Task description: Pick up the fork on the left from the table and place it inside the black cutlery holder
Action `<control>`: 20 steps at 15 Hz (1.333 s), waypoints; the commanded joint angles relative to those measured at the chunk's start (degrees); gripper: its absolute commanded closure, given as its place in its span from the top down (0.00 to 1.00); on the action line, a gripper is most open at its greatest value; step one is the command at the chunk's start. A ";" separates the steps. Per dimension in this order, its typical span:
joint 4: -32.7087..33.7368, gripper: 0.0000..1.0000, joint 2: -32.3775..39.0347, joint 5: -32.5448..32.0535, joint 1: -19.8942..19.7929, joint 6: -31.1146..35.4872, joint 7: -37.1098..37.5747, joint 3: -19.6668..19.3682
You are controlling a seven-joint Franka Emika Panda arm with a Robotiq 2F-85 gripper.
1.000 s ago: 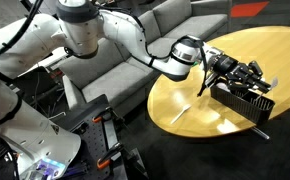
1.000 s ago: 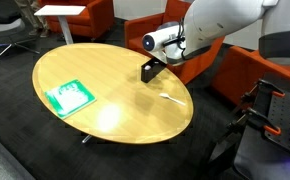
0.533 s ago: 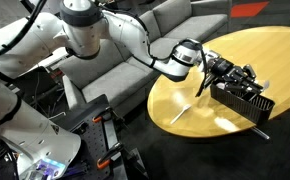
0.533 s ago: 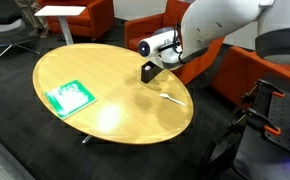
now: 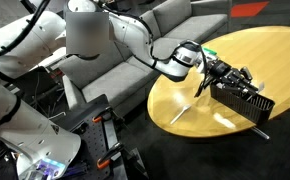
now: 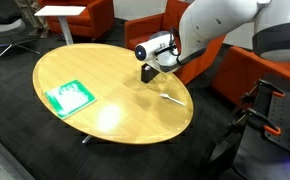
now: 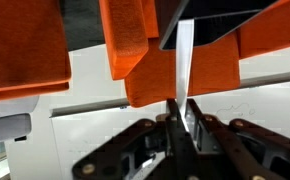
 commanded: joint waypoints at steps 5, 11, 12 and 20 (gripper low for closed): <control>3.75 0.75 0.00 -0.56 -2.21 -2.96 0.01 1.47; 0.13 1.00 -4.71 -2.40 -2.31 -1.00 -0.44 2.54; -1.11 1.00 -6.18 -2.54 -2.36 -0.20 -0.71 2.74; -22.06 1.00 -26.46 -5.77 -3.42 26.57 -7.43 3.31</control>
